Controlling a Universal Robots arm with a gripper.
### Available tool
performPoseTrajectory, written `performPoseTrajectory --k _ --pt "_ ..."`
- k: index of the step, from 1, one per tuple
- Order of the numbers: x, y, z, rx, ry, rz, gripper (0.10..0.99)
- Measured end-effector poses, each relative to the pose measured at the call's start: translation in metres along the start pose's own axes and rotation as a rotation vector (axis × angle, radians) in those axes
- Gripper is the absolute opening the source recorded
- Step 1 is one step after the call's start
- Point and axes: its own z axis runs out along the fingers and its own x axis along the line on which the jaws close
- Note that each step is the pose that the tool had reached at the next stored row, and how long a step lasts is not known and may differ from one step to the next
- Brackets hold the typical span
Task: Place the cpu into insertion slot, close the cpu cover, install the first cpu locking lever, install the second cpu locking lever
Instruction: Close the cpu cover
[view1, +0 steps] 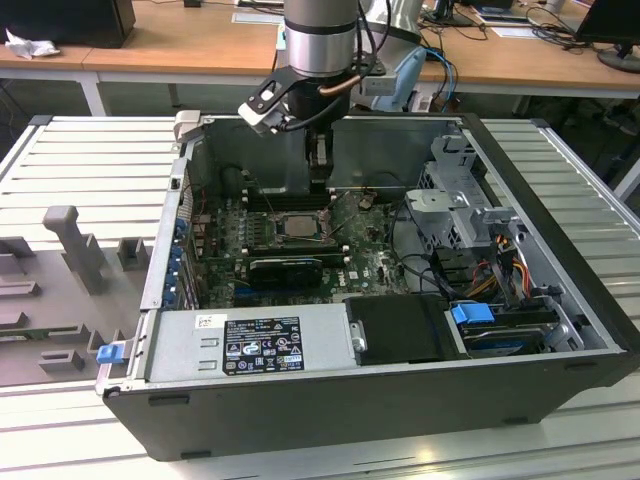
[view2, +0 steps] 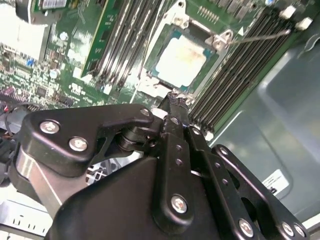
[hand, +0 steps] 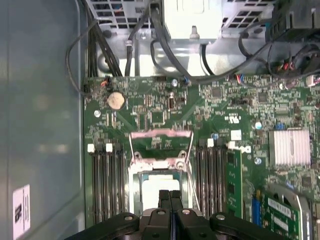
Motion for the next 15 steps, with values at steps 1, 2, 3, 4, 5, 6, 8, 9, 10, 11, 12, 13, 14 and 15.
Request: performPoseTrajectory --k 1,2,3,4,5,6,8,9,10,11,12,13,14,15 --pt "0.0001 0.0022 0.0001 0.0 0.0001 0.0 0.106" --pt "0.0002 0.0057 0.0003 0.0 0.0 0.0 0.106" --pt "0.0004 0.0102 0.0007 0.0 0.0001 0.0 0.106" --pt "0.0005 0.013 0.0009 0.0 0.0 0.0 0.106" --pt "0.0006 0.0155 0.0011 0.0 0.0 0.0 0.106" --pt "0.0007 0.0172 0.0013 0.0 0.0 0.0 0.106" --pt "0.0009 0.0216 0.0017 0.0 -0.0001 0.0 0.106" --pt "0.001 0.0246 0.0019 0.0 -0.0001 0.0 0.106" --pt "0.0011 0.0261 0.002 0.0 -0.0001 0.0 0.106" --pt "0.0011 0.0269 0.002 0.0 0.0 0.0 0.106" --pt "0.0011 0.0275 0.0021 0.0 0.0 0.0 0.106" --pt "0.0011 0.0277 0.0021 0.0 0.0 0.0 0.106" --pt "0.001 0.0277 0.0022 0.0 0.0013 0.0 0.106" --pt "0.001 0.0278 0.0022 0.0 0.0014 0.0 0.106"
